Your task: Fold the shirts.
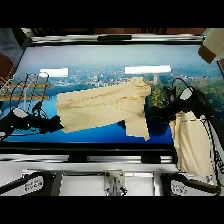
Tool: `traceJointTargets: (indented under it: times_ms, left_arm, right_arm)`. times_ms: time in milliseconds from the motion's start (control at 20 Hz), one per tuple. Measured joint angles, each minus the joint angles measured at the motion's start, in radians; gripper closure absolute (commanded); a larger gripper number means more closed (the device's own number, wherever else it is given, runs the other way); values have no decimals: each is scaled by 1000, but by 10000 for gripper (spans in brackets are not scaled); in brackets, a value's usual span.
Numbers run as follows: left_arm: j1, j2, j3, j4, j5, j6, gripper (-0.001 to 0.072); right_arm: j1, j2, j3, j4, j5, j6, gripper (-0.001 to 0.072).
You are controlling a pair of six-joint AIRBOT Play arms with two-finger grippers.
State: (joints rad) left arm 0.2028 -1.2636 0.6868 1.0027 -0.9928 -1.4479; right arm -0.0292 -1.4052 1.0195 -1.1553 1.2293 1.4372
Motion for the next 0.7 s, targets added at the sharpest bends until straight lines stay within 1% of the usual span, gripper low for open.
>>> traceJointTargets:
  times_ms: [150, 300, 350, 400, 450, 600, 700]
  left_arm:
    - [-2, 48, 1, -9, -6, 0, 673]
    - [-2, 89, 1, -13, -8, 0, 674]
    - [-3, 100, 1, -14, -11, 1, 673]
    - [-2, 107, 1, -15, -11, 1, 674]
    - [-2, 114, 1, -15, -11, 2, 674]
    - [-3, 132, 23, -15, -18, 19, 676]
    - [-3, 163, 79, -15, -31, 41, 676]
  right_arm:
    - [13, -60, -23, 89, -57, -31, 85]
    - [50, -106, -32, 133, -100, -39, 91]
    - [65, -116, -32, 147, -111, -36, 260]
    - [80, -125, -34, 154, -132, -35, 499]
    - [92, -131, -36, 146, -144, -31, 646]
    - [110, -115, -26, 144, -163, -25, 647]
    - [114, -59, 5, 119, -157, -32, 647]
